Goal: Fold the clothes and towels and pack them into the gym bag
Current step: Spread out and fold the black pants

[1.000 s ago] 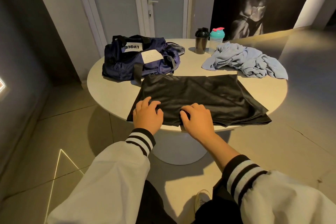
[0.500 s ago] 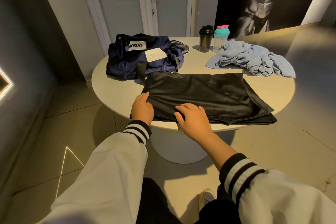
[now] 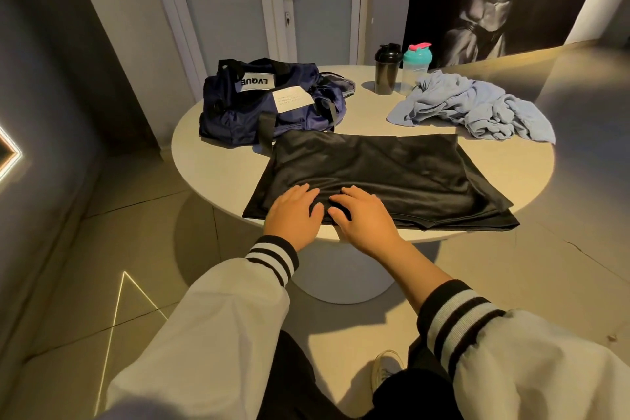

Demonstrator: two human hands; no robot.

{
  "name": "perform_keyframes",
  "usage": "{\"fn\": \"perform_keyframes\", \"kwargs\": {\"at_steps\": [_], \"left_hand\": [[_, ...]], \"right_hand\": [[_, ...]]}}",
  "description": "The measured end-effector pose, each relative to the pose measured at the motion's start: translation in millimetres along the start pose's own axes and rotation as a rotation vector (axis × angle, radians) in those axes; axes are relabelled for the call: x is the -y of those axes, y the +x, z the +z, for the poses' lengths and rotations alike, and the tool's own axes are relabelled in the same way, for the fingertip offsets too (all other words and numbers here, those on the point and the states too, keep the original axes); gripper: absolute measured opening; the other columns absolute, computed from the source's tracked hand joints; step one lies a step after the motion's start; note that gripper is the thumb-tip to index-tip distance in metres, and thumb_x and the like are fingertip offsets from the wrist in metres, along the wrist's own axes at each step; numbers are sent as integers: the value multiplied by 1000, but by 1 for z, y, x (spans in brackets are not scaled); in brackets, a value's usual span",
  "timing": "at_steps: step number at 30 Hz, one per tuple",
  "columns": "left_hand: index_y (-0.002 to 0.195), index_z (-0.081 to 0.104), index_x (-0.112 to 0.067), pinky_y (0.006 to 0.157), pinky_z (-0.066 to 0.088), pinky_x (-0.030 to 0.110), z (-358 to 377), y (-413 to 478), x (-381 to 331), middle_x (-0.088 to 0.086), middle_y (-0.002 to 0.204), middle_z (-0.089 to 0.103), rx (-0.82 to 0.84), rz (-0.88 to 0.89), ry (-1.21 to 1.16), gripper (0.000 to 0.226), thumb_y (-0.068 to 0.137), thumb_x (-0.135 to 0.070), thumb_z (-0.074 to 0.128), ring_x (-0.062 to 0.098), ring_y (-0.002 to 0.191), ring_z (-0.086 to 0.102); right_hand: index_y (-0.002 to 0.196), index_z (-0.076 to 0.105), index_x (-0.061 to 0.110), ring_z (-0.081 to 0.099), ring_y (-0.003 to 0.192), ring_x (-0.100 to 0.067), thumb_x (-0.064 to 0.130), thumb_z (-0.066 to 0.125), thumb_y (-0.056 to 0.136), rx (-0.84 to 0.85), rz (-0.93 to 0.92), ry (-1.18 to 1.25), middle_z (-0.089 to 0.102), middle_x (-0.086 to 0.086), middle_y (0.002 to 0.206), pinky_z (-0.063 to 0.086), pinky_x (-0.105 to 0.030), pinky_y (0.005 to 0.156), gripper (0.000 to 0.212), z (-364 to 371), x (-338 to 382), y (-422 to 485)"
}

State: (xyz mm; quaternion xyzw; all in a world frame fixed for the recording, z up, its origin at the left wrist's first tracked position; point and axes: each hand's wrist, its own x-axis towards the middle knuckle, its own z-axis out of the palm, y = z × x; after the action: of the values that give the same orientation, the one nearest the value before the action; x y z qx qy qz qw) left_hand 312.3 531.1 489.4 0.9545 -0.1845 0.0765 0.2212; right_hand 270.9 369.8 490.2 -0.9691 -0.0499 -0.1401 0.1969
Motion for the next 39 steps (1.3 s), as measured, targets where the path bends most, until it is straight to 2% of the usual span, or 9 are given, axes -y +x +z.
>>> {"fn": "perform_keyframes", "kwargs": {"at_steps": [3,6,8,11,18,23,29,35,39], "left_hand": [[152,36,-27,124,10,43,-2,6,2,0,162,30,47,-65,130,45,107,-27,33,18,151,20],[149,40,-30,123,0,50,-10,9,-1,-1,159,33,-14,-124,243,47,104,-21,41,17,149,23],[141,51,-27,122,13,45,-10,7,-14,-2,149,48,-116,-25,90,39,103,-21,44,19,140,38],[138,55,-25,116,32,40,-2,1,-39,-3,141,55,5,132,-140,38,101,-30,50,19,132,46],[136,54,-32,121,-11,48,17,1,-67,-8,149,45,-66,35,105,38,100,-23,46,14,144,31],[125,63,-30,111,36,42,35,7,-120,-8,127,64,48,290,-134,30,97,-35,53,17,118,56],[132,59,-31,109,29,41,49,17,-146,-3,134,58,55,190,53,38,95,-31,51,22,123,48],[130,59,-31,104,36,41,68,27,-198,-4,128,60,142,314,-95,36,96,-42,55,22,120,51],[119,66,-34,104,35,43,78,40,-203,-5,126,59,176,257,-64,26,96,-44,58,23,120,47]], "right_hand": [[114,72,19,54,107,-26,36,54,100,-243,55,-137,61,-4,113,46,-39,87,29,-6,-10,-10],[114,70,25,50,105,-23,39,47,101,-211,161,-192,58,0,109,41,-38,87,30,-10,-19,-17],[119,69,25,53,108,-23,37,47,102,-158,145,-129,62,-1,113,43,-39,89,31,-13,-23,-17],[126,67,22,57,112,-22,27,50,101,-95,61,88,66,-2,121,48,-38,93,30,-19,-28,-19],[117,72,16,53,113,-20,21,57,98,-263,112,18,66,-2,116,46,-35,98,25,-39,-64,-42],[120,70,15,53,112,-20,17,54,99,-221,181,138,64,-5,115,45,-31,93,26,-46,-86,-54],[114,73,20,51,118,-23,28,54,97,-371,389,-88,62,-3,120,39,-46,107,26,-57,-128,-69],[134,60,12,46,129,-22,15,45,102,-337,434,246,51,-8,139,36,-29,108,35,-67,-140,-73],[137,57,10,48,127,-25,7,47,99,-360,453,239,54,-11,136,42,-35,107,39,-74,-154,-78]]}}
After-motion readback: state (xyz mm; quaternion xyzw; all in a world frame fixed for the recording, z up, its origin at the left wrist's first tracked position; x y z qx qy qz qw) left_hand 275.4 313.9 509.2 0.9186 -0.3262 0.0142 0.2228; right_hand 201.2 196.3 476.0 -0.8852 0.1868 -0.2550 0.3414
